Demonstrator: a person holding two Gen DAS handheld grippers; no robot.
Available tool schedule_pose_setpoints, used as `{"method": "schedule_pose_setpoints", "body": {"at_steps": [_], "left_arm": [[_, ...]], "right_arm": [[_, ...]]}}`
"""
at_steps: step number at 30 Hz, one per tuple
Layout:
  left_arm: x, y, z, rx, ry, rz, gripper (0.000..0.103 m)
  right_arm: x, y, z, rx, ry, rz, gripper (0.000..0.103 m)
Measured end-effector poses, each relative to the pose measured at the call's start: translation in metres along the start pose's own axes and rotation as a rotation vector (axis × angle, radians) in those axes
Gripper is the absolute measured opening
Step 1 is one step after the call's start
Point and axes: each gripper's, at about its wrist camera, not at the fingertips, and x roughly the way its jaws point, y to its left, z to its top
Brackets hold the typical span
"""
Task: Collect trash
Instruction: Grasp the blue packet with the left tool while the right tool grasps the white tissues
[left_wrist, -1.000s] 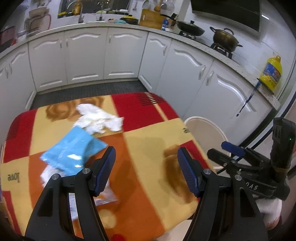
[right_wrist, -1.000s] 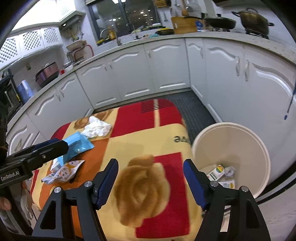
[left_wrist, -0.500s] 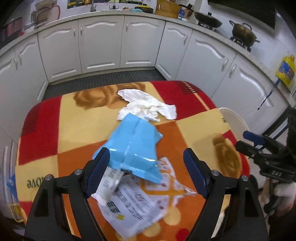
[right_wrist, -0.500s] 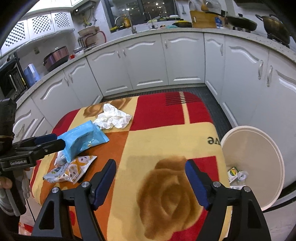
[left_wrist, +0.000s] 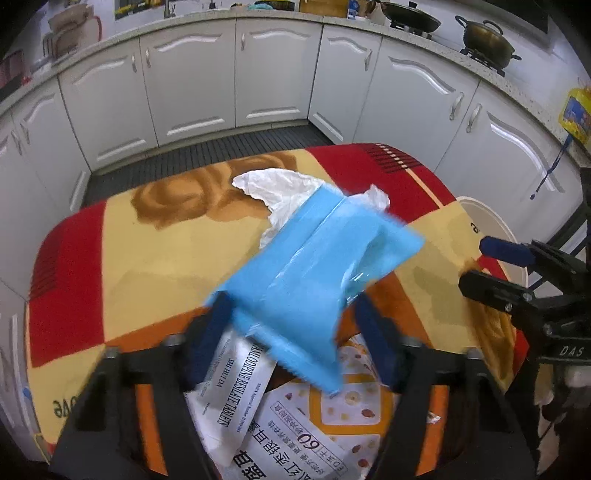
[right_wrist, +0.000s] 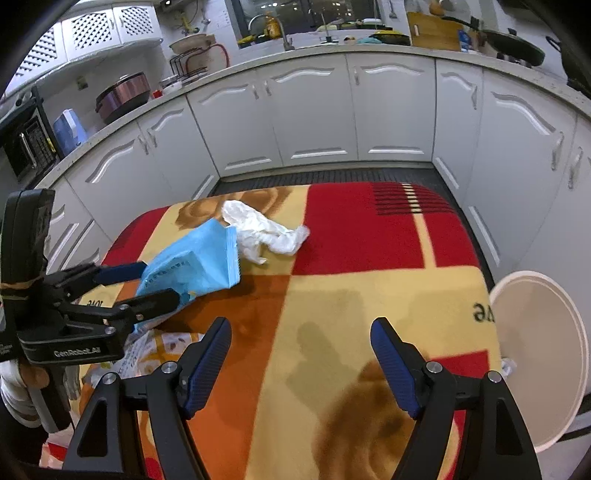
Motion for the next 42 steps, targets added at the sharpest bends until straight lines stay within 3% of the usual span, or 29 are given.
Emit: {"method": "schedule_pose_setpoints", "body": {"at_steps": [2, 8, 12, 17, 19, 20, 23, 27, 36, 39, 40, 42], "left_arm": [[0.002, 0.004, 0.0, -0.005, 0.011, 0.001, 0.029], [-0.008, 0.008, -0.002, 0.01, 0.013, -0.034, 0.029], [-0.025, 0.013, -0.003, 0.042, -0.031, -0.024, 0.017], [-0.039, 0.032, -0.005, 0.005, -0.052, -0.029, 0.016], [-0.045, 0.039, -0.006, -0.012, -0.065, -0.061, 0.017], [-0.047, 0.04, -0.005, -0.015, -0.065, -0.086, 0.023], [-0.051, 0.038, -0.002, -0.005, -0.069, -0.136, 0.071], [-0.049, 0.032, 0.005, -0.01, -0.067, -0.176, 0.072], [0.016, 0.028, 0.024, -0.099, 0.099, -0.207, 0.072], [0.027, 0.028, 0.027, -0.124, 0.101, -0.217, 0.071], [0.027, 0.029, 0.028, -0.13, 0.092, -0.216, 0.068], [0.027, 0.031, 0.029, -0.138, 0.089, -0.227, 0.05]], "right_arm": [[0.002, 0.0, 0.002, 0.006, -0.004, 0.004, 0.075], [0.001, -0.008, 0.01, 0.028, -0.018, -0.002, 0.076], [0.001, -0.013, 0.014, 0.046, -0.022, -0.008, 0.076], [0.008, -0.011, 0.027, 0.063, -0.027, 0.015, 0.077], [0.012, -0.008, 0.03, 0.056, -0.025, 0.018, 0.078], [0.014, -0.006, 0.032, 0.051, -0.025, 0.019, 0.078], [0.018, -0.005, 0.034, 0.047, -0.021, 0.025, 0.078], [0.02, -0.008, 0.035, 0.05, -0.019, 0.022, 0.078], [0.025, -0.024, 0.037, 0.082, -0.011, 0.014, 0.079], [0.028, -0.025, 0.041, 0.083, -0.009, 0.018, 0.079], [0.03, -0.024, 0.043, 0.081, -0.009, 0.021, 0.079], [0.034, -0.022, 0.047, 0.073, -0.01, 0.029, 0.079]]}}
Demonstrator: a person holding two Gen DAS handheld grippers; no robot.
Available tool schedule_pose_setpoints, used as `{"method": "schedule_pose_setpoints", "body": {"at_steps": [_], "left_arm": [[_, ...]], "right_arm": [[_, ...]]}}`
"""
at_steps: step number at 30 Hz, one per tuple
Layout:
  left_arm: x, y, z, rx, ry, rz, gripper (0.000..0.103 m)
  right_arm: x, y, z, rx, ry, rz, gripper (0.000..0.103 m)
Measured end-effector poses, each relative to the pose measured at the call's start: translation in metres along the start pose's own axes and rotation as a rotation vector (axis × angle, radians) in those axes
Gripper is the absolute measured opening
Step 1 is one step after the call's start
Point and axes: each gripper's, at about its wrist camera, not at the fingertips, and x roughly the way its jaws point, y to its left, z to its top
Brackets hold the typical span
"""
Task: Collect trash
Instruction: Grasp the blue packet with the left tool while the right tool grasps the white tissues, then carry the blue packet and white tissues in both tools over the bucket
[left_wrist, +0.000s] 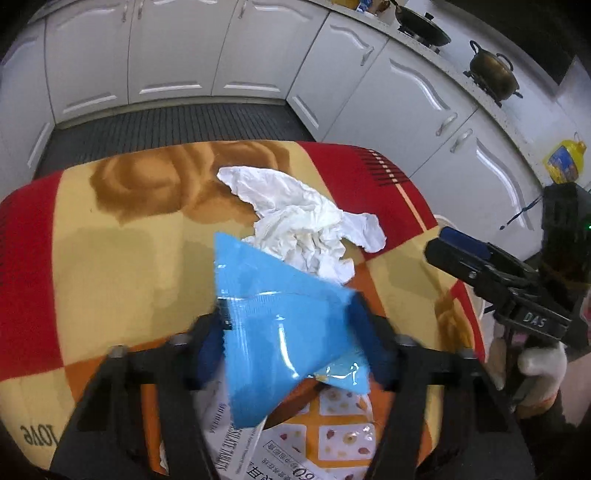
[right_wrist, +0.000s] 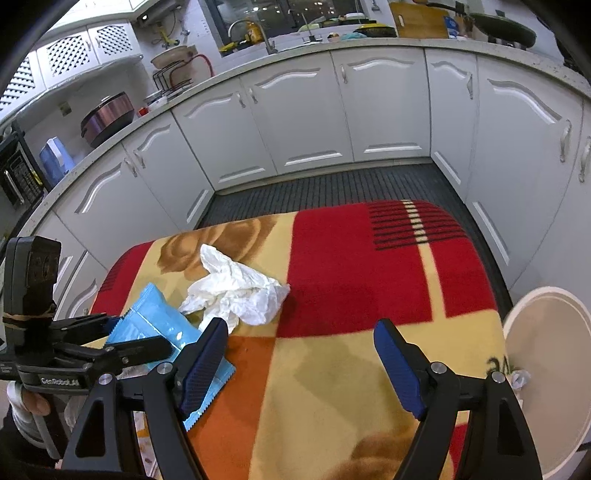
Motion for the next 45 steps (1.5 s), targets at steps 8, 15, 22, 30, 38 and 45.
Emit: {"method": "schedule_pose_setpoints", "body": {"at_steps": [8, 15, 22, 30, 38, 45], "left_arm": [[-0.027, 0.012, -0.004, -0.026, -0.052, -0.023, 0.034], [-0.06, 0.028, -0.003, -0.071, -0.115, -0.025, 0.033], [-0.074, 0.024, -0.002, -0.091, -0.157, -0.016, 0.033], [-0.085, -0.008, -0.003, -0.042, -0.188, -0.02, 0.033], [-0.081, -0.044, -0.005, 0.016, -0.185, -0.029, 0.031], [-0.075, -0.063, -0.012, 0.032, -0.181, -0.031, 0.029]], "right_arm": [[0.034, 0.023, 0.019, -0.047, 0.018, 0.063, 0.079], [0.079, 0.049, 0.024, -0.119, 0.084, 0.066, 0.074], [0.064, 0.049, 0.015, -0.174, 0.049, 0.056, 0.019], [-0.007, 0.023, -0.001, -0.139, -0.057, 0.062, 0.017], [-0.045, 0.0, -0.033, -0.125, -0.059, 0.022, 0.017], [-0.067, -0.02, -0.059, -0.096, -0.049, -0.005, 0.017]]}}
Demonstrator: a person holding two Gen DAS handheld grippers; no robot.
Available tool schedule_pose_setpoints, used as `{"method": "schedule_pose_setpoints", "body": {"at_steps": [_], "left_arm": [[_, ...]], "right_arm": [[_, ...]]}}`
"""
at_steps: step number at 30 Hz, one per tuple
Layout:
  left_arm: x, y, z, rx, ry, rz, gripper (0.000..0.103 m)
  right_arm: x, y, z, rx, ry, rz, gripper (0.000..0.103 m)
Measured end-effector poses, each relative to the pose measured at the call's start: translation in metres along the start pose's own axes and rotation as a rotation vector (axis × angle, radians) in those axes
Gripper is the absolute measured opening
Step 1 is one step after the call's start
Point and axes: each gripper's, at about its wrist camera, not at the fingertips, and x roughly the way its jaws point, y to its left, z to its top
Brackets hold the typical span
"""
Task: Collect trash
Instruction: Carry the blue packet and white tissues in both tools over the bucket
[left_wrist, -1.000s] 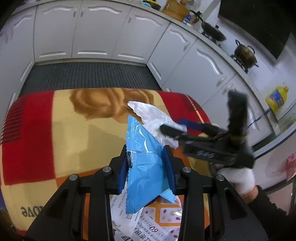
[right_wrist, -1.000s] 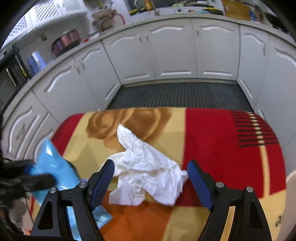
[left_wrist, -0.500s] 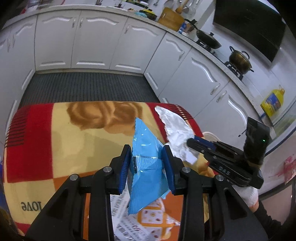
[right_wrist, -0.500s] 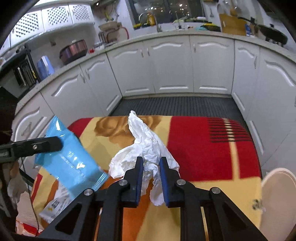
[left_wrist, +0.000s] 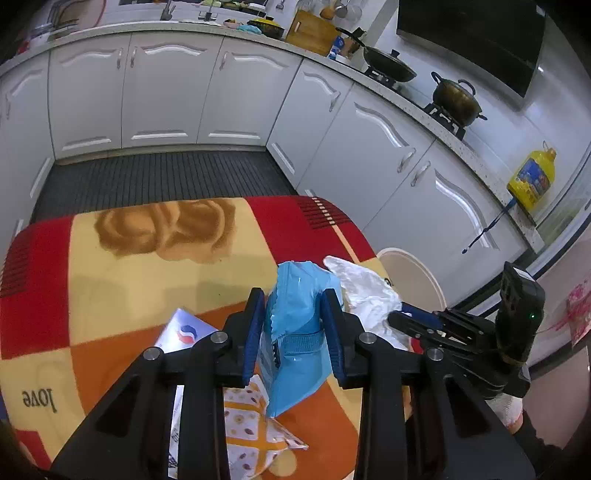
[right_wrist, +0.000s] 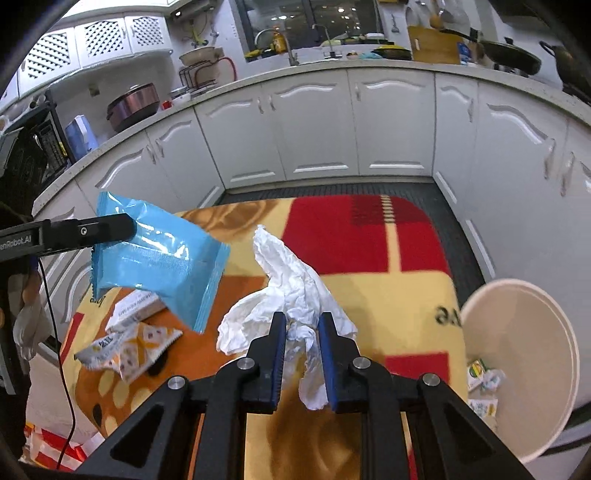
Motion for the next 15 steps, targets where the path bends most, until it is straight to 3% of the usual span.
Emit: {"method": "schedule_pose_setpoints", "body": {"at_steps": [8, 15], "left_arm": [[-0.005, -0.014, -0.01, -0.014, -0.014, 0.006, 0.027], [-0.004, -0.045, -0.011, 0.038, -0.012, 0.002, 0.025]], "right_arm": [[-0.021, -0.009, -0.011, 0.025, -0.03, -0.004, 0.017], [-0.047, -0.019, -0.013, 0.033, -0.089, -0.024, 0.017]]}}
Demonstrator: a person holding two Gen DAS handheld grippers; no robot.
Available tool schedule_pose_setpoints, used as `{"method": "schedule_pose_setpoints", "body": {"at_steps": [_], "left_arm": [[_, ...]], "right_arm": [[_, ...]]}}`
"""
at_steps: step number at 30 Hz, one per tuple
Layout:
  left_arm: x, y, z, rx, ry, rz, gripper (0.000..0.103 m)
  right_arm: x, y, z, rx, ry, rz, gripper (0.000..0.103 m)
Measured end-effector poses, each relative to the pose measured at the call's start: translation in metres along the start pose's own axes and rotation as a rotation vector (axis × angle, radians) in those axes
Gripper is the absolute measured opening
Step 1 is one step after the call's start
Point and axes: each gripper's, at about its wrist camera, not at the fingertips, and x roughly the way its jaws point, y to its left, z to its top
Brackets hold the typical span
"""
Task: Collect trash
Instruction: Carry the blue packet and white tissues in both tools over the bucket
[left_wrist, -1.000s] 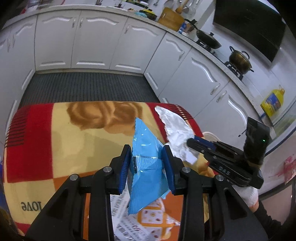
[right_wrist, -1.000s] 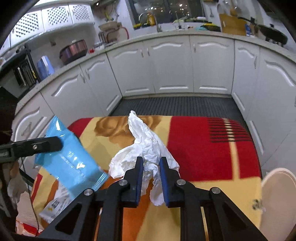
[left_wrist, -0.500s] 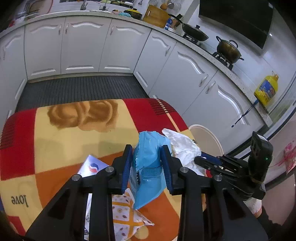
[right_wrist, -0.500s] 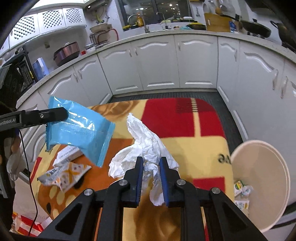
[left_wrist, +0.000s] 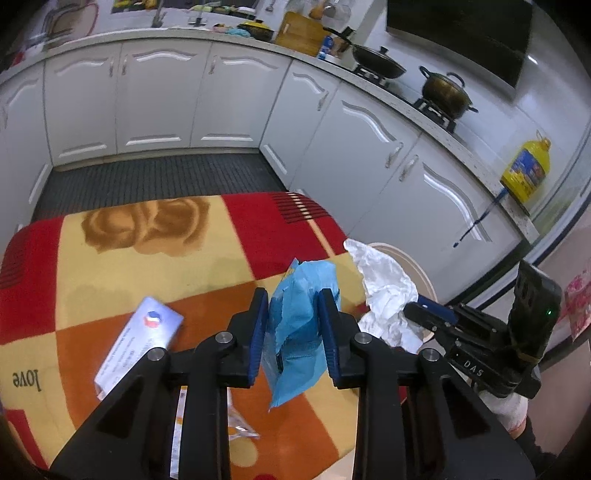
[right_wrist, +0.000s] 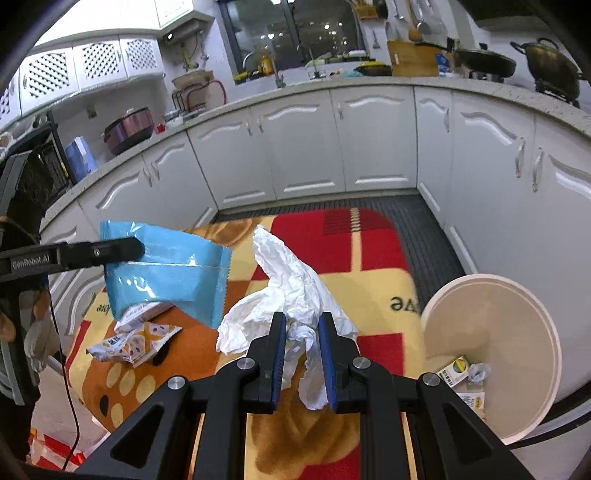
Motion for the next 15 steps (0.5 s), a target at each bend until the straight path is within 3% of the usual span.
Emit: {"method": "schedule_pose_setpoints", "body": {"at_steps": [15], "left_arm": [[0.028, -0.075, 0.006, 0.094, 0.017, -0.059, 0.024]], "right_arm": [[-0.051, -0.052, -0.01, 0.073, -0.072, -0.098, 0.017]]}}
